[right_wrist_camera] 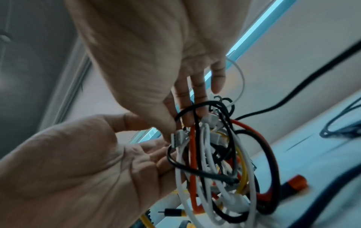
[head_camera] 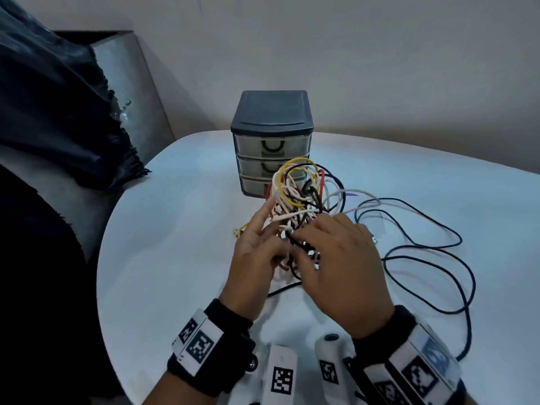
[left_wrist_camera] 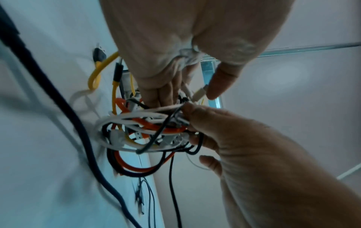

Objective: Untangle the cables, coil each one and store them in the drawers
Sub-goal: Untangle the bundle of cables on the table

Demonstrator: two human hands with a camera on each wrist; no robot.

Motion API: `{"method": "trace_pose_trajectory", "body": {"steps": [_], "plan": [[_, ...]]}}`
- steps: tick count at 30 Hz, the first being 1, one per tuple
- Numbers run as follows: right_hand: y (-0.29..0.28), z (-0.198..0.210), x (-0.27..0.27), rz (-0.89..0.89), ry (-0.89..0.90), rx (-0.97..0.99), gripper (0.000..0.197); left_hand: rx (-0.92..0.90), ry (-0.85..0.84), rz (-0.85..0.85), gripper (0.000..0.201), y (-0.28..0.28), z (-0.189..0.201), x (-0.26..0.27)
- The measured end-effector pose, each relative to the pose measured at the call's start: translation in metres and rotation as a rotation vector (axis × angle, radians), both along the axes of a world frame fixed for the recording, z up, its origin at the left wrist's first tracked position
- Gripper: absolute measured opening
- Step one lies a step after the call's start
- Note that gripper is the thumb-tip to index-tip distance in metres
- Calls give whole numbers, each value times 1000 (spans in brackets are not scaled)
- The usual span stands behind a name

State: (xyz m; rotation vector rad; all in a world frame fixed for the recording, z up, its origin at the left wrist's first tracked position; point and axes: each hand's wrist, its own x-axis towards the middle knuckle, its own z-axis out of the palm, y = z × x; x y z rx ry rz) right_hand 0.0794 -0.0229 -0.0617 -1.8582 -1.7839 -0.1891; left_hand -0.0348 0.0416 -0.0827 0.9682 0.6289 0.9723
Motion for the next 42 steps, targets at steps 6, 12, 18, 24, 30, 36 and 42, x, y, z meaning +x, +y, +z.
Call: {"method": "trace_pose_trajectory", "body": {"steps": [6, 12, 18, 24, 30, 36, 42], "plan": [[1, 1, 16, 72, 760, 94, 12, 266, 299, -55, 93, 2, -5, -3], [-4, 19, 16, 303, 1313, -1, 17, 402, 712, 3, 69, 16, -9, -3], [-6, 31, 19, 97, 967, -269, 42, 858, 1029, 129, 30, 11, 2, -4], [-12, 36, 9, 47, 678, -64, 23, 1144, 1107, 239, 28, 2, 14, 6], [-39, 67, 35, 140, 1209, 243, 29, 890, 1040, 396, 42, 19, 19, -15], [-30, 63, 29, -73, 842, -27, 24, 1217, 1219, 397, 56, 12, 23, -14], [-14, 40, 0, -126, 247, -148, 29, 1280, 1194, 393, 43, 5, 20, -4]]}}
